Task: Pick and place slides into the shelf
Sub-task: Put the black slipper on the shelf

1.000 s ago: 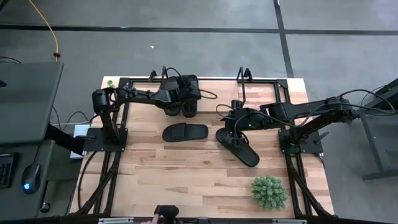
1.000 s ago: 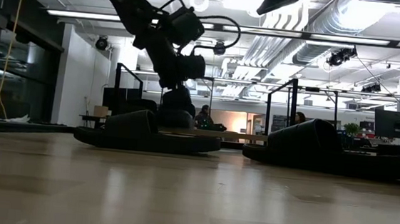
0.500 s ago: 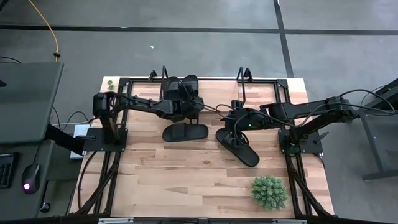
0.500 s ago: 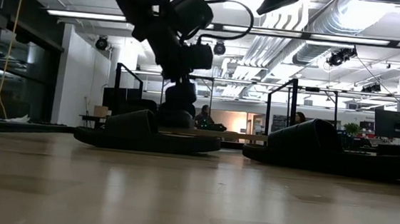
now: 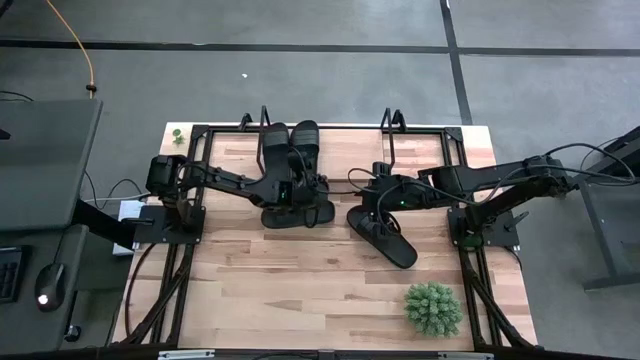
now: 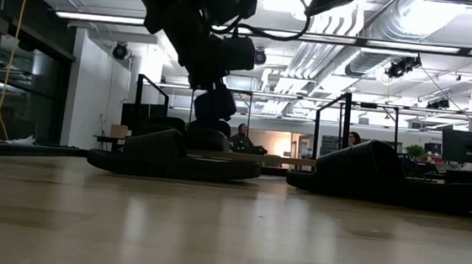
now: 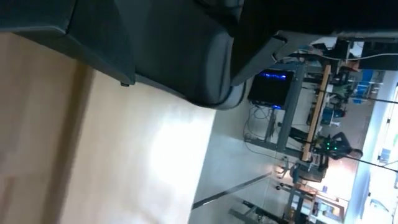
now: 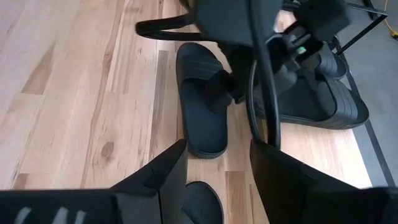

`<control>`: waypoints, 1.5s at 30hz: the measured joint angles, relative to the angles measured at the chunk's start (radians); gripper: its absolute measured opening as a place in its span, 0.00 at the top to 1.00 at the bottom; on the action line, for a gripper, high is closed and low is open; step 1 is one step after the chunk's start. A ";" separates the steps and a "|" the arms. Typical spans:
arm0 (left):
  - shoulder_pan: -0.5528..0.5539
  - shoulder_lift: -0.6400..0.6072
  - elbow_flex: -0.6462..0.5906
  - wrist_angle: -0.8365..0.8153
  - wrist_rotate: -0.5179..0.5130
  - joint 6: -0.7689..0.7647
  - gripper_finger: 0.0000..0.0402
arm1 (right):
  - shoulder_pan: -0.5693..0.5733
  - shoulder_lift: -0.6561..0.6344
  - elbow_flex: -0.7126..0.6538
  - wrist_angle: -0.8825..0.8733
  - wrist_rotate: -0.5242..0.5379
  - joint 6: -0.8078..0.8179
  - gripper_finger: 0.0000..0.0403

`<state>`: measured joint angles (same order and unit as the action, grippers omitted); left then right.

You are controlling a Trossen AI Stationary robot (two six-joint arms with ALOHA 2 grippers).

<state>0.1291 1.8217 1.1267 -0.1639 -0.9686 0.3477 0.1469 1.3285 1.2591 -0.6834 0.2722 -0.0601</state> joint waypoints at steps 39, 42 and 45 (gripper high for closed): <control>-0.486 -0.370 0.000 -0.637 -0.143 -0.659 0.39 | 0.139 0.086 0.000 0.131 0.015 0.088 0.59; -0.522 -0.405 0.000 -0.649 -0.142 -0.694 0.39 | 0.175 0.086 0.000 0.130 0.030 0.085 0.59; -0.557 -0.438 0.000 -0.650 -0.141 -0.721 0.39 | 0.216 0.086 0.000 0.123 0.098 0.085 0.59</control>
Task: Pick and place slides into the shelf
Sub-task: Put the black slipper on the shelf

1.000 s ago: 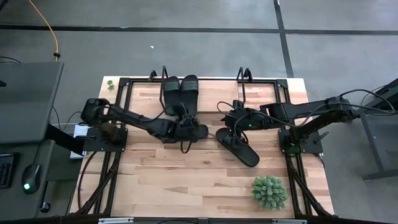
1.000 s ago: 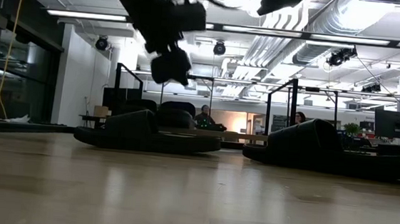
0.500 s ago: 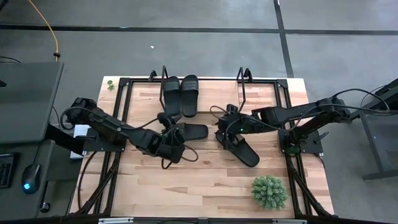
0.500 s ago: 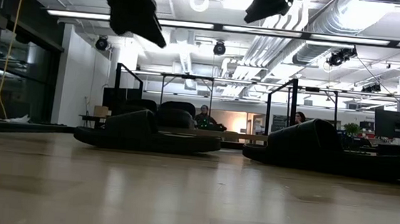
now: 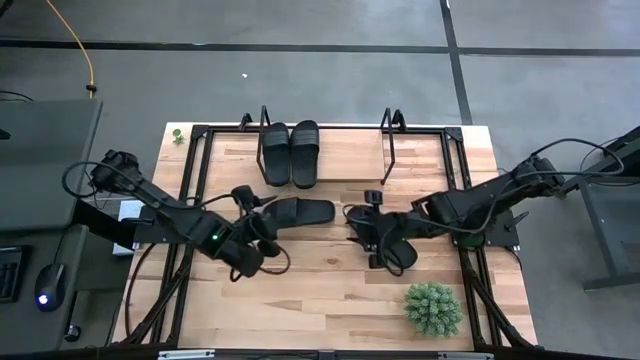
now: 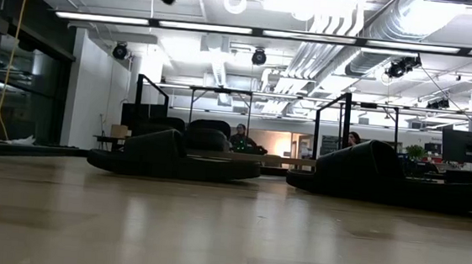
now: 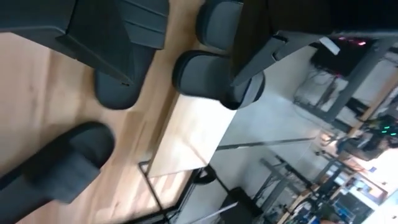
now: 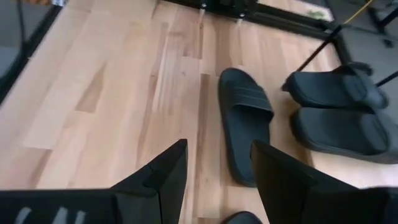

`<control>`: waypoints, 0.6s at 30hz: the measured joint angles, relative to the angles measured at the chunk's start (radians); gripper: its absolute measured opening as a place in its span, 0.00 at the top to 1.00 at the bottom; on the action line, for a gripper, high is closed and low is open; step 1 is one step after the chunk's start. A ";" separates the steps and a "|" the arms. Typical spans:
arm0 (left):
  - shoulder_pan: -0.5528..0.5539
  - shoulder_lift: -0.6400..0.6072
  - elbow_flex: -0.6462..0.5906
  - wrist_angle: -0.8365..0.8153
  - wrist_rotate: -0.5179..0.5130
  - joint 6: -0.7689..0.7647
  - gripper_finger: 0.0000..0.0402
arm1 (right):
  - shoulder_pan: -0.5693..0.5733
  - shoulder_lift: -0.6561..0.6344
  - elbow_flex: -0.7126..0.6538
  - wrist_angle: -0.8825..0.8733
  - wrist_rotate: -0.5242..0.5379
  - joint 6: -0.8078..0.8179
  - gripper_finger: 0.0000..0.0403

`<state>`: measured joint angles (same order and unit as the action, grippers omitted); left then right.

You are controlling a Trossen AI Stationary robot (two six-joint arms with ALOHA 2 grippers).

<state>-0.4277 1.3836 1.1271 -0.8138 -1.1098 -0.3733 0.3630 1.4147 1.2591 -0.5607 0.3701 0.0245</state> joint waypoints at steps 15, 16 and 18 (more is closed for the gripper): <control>-0.085 -0.153 0.000 -0.053 -0.002 -0.041 0.39 | 0.142 0.000 0.000 -0.185 0.243 0.119 0.59; -0.084 -0.159 0.000 -0.058 -0.001 -0.049 0.39 | 0.147 0.000 0.000 -0.208 0.255 0.143 0.59; -0.084 -0.172 0.000 -0.064 -0.001 -0.054 0.39 | 0.155 0.000 0.000 -0.246 0.276 0.188 0.59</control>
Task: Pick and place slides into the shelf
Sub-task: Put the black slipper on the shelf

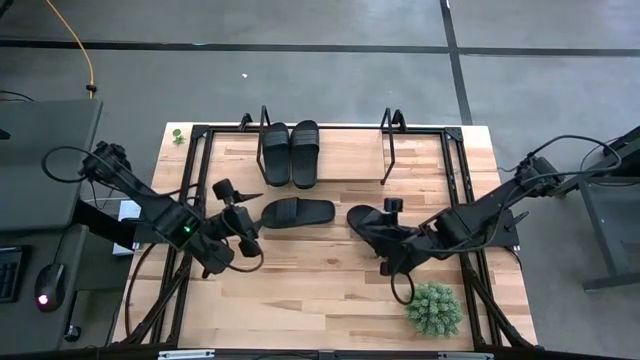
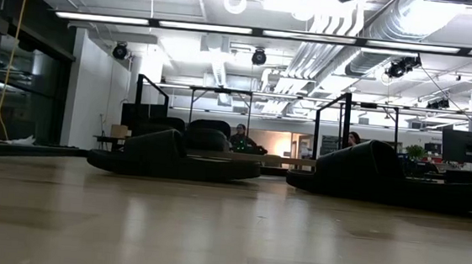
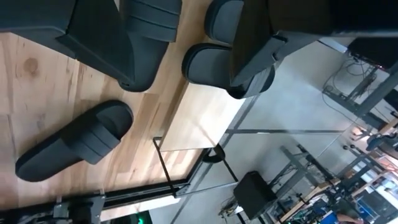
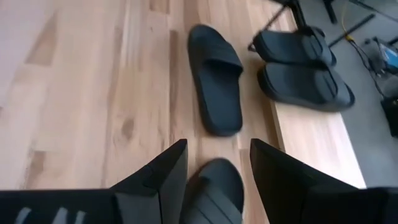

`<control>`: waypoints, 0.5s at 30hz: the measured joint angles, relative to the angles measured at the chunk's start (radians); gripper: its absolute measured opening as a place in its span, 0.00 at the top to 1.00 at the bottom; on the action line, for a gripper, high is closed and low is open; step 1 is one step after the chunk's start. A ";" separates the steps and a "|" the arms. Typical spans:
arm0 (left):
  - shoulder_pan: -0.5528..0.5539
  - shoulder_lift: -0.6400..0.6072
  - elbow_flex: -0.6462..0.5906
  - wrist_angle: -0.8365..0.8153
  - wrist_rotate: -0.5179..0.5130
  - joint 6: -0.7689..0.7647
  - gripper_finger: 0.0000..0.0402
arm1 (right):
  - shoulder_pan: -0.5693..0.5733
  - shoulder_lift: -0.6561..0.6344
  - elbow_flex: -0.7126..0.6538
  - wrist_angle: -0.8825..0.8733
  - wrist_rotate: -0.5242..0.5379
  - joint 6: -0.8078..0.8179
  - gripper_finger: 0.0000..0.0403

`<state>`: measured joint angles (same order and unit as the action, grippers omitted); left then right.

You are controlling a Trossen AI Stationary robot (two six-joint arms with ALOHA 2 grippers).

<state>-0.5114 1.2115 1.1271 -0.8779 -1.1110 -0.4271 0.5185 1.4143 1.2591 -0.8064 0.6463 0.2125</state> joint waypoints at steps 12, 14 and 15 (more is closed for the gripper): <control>0.001 -0.020 0.000 -0.026 -0.127 0.031 0.39 | 0.033 0.031 0.000 -0.175 0.035 0.241 0.59; 0.001 -0.025 0.000 -0.027 -0.139 0.031 0.39 | 0.043 0.057 0.000 -0.202 0.033 0.259 0.59; 0.001 -0.027 0.000 -0.026 -0.139 0.031 0.39 | 0.048 0.072 0.000 -0.207 0.033 0.258 0.59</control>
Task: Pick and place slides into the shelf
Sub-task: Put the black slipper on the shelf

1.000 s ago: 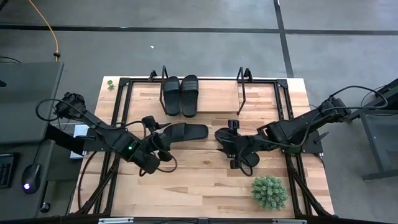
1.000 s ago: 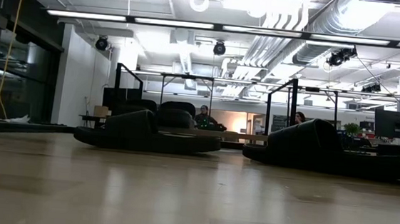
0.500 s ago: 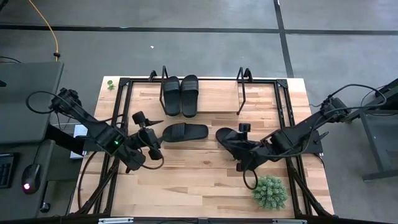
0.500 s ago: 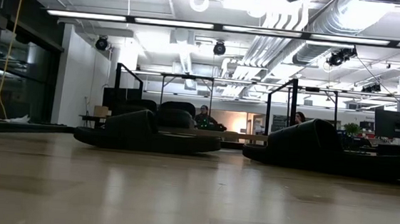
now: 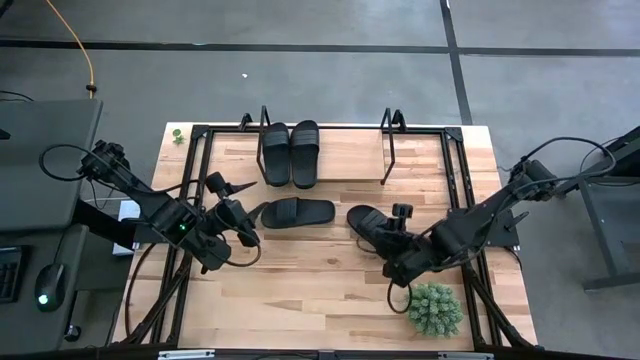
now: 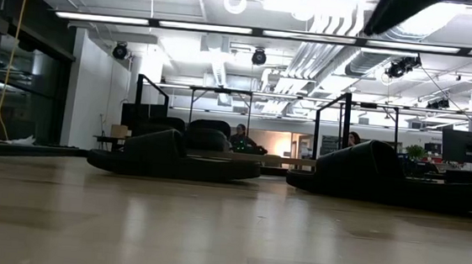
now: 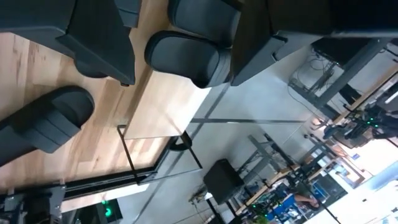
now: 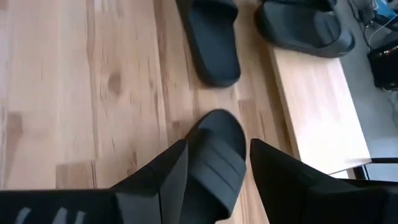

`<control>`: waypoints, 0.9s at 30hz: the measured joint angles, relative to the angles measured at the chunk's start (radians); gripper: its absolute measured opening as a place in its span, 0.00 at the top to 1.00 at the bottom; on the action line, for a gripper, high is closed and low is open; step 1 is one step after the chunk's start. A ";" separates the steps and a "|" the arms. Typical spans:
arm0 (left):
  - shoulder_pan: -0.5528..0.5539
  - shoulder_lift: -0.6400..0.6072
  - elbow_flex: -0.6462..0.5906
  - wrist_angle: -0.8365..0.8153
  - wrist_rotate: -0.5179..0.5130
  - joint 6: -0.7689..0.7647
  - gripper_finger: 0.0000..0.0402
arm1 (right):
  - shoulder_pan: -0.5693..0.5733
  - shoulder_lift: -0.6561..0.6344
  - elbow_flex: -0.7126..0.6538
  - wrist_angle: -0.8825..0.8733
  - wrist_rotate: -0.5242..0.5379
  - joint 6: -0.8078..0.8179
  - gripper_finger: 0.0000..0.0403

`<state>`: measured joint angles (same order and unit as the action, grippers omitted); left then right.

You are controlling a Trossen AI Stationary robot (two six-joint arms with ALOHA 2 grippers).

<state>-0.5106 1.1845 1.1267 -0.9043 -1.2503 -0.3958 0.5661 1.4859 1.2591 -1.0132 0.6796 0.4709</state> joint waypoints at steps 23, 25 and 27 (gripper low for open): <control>0.000 -0.012 0.000 -0.013 -0.024 0.006 0.39 | 0.010 0.181 0.000 -0.194 0.108 0.112 0.59; 0.000 -0.012 0.000 -0.013 -0.042 0.006 0.39 | 0.011 0.195 0.000 -0.221 0.113 0.136 0.59; 0.000 -0.014 0.000 -0.013 -0.052 0.006 0.39 | 0.014 0.204 0.000 -0.233 0.125 0.157 0.59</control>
<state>-0.5106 1.1700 1.1267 -0.9176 -1.3026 -0.3897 0.5801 1.6898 1.2591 -1.2465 0.8042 0.6279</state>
